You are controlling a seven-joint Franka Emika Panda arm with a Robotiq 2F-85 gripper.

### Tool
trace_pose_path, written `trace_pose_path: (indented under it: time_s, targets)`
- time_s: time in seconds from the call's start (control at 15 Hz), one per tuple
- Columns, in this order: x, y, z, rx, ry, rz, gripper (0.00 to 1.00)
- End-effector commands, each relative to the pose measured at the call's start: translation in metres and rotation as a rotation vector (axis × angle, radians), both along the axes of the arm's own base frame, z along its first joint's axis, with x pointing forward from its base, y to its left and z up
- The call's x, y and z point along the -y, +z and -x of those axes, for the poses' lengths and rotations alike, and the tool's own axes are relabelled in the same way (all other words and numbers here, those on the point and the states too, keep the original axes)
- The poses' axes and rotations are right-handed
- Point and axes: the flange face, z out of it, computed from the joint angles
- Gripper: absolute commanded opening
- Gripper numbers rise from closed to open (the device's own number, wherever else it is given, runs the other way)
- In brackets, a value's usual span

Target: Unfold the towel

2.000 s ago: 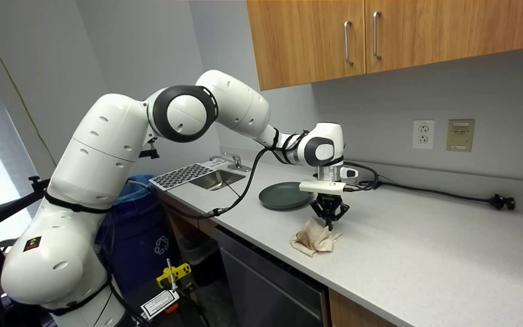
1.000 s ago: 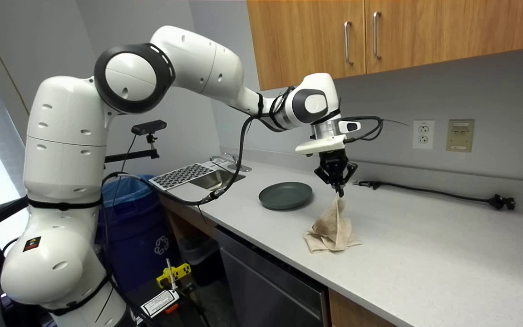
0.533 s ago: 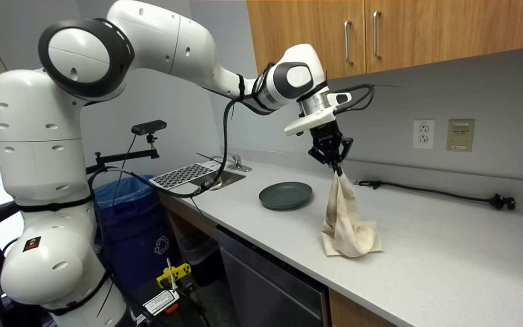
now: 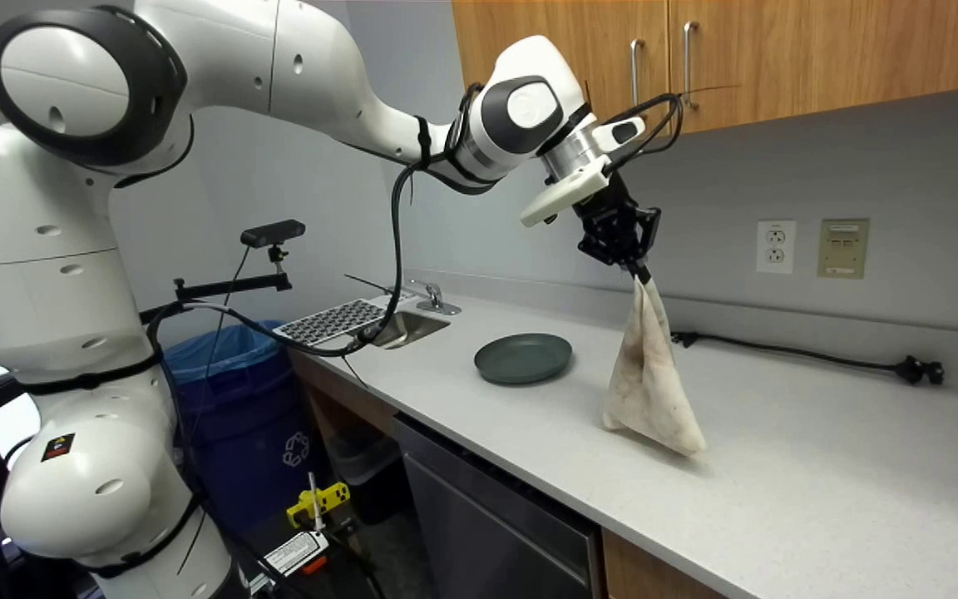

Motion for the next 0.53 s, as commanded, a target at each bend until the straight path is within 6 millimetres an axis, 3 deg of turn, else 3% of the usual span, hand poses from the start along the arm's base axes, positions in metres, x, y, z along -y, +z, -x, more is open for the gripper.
trace_pose_path:
  time_s: [0.0, 0.47]
  targets:
    - [0.001, 0.016, 0.008, 0.102, -0.056, 0.023, 0.0]
    - [-0.006, 0.034, -0.001, 0.297, -0.201, 0.022, 0.0]
